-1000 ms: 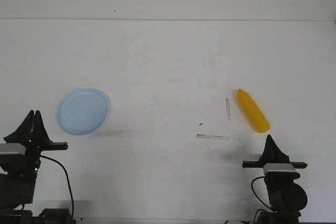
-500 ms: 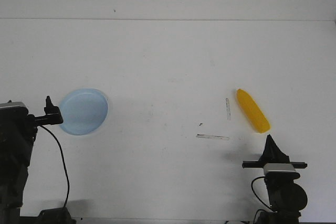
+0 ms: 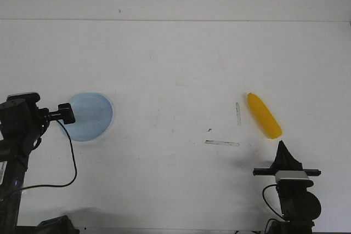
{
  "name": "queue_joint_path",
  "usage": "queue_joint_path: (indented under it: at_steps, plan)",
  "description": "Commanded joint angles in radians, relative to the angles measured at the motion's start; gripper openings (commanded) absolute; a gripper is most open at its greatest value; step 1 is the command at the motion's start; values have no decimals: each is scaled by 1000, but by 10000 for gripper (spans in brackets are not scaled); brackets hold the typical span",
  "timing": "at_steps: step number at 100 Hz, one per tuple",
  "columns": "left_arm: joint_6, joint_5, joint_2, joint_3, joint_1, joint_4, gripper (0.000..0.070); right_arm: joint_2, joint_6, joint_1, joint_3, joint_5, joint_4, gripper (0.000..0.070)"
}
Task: Place corn on plate with both arms
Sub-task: 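Reach the left gripper forward to the rim of the light blue plate, then push the blue plate with the left gripper toward the table center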
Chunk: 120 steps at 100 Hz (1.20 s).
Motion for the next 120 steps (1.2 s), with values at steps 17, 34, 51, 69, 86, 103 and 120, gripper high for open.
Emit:
queue_joint_path:
  at_steps: [17, 34, 51, 69, 86, 103, 120]
  plan:
    - [-26, 4, 166, 13, 30, 35, 700, 1, 10, 0, -1, 3, 1, 0]
    - [-65, 13, 272, 13, 30, 71, 700, 1, 10, 0, -1, 2, -9, 0]
    - [-80, 34, 343, 13, 30, 98, 700, 1, 10, 0, -1, 2, -14, 0]
    - [-80, 34, 374, 13, 30, 124, 700, 1, 10, 0, -1, 2, -16, 0]
    - [-80, 34, 396, 13, 33, 133, 554, 1, 10, 0, -1, 2, -21, 0]
    - [-84, 32, 412, 13, 38, 118, 498, 1, 10, 1, -1, 2, -21, 0]
    - [-84, 32, 415, 13, 43, 109, 271, 1, 10, 0, -1, 2, -21, 0]
